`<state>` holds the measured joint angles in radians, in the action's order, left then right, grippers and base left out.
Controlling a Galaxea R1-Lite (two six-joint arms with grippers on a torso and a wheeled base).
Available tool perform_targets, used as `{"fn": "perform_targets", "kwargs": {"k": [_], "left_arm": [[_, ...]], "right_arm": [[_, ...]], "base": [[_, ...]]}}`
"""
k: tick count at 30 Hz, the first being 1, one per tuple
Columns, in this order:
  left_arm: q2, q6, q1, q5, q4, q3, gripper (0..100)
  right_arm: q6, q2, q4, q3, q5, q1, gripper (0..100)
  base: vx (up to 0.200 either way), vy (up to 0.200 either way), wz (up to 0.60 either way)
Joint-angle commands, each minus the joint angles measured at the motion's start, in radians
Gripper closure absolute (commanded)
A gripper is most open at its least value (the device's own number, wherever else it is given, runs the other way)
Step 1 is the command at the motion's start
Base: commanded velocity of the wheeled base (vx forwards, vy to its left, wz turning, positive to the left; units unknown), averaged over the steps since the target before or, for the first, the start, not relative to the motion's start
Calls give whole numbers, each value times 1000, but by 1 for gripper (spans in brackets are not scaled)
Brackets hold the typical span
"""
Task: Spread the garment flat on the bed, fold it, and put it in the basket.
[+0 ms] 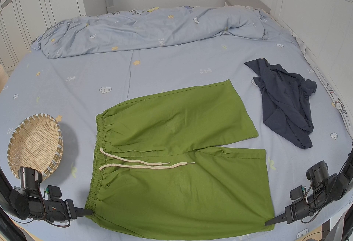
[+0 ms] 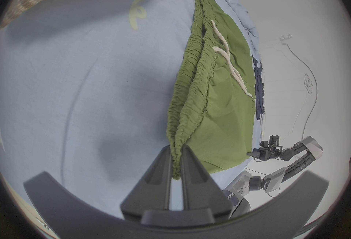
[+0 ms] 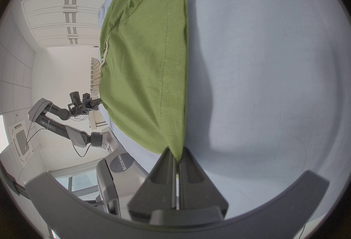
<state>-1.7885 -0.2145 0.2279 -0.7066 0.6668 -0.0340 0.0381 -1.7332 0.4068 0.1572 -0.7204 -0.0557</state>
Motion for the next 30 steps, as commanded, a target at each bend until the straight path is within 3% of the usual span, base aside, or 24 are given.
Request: {"fn": "perform_targets", "kwargs": {"k": [1, 7, 10, 12, 15, 17, 19, 21, 26, 30], "left_arm": [[3, 6, 2, 7, 0, 14, 100], [32, 18, 1, 27, 0, 22, 100], [138, 6, -1, 27, 0, 16, 100], [198, -6, -9, 27, 0, 14, 100], [310, -82, -39, 47, -4, -20, 100], [367, -143, -64, 84, -12, -64, 100], [408, -186, -91, 124, -32, -116, 100], [429, -194, -111, 157, -76, -172, 100], [429, -194, -140, 269, -268, -369, 100], [406, -194, -144, 283, -355, -497, 100]], "right_arm": [[-6, 49, -5, -33, -1, -4, 100], [3, 132, -16, -47, 1, -56, 100], [20, 265, -51, -24, 4, -69, 100], [31, 339, -123, 28, 6, -69, 100], [34, 465, -373, 205, 6, -58, 100], [34, 504, -505, 320, 38, -56, 100], [34, 517, -556, 412, 124, -62, 100], [36, 515, -556, 472, 185, -69, 100], [85, 485, -553, 634, 265, -87, 100], [100, 412, -539, 757, 305, -95, 100]], "base": [[0, 0, 0], [0, 0, 0], [0, 0, 0], [0, 0, 0], [0, 0, 0], [0, 0, 0], [0, 0, 0], [0, 0, 0], [0, 0, 0], [0, 0, 0]]}}
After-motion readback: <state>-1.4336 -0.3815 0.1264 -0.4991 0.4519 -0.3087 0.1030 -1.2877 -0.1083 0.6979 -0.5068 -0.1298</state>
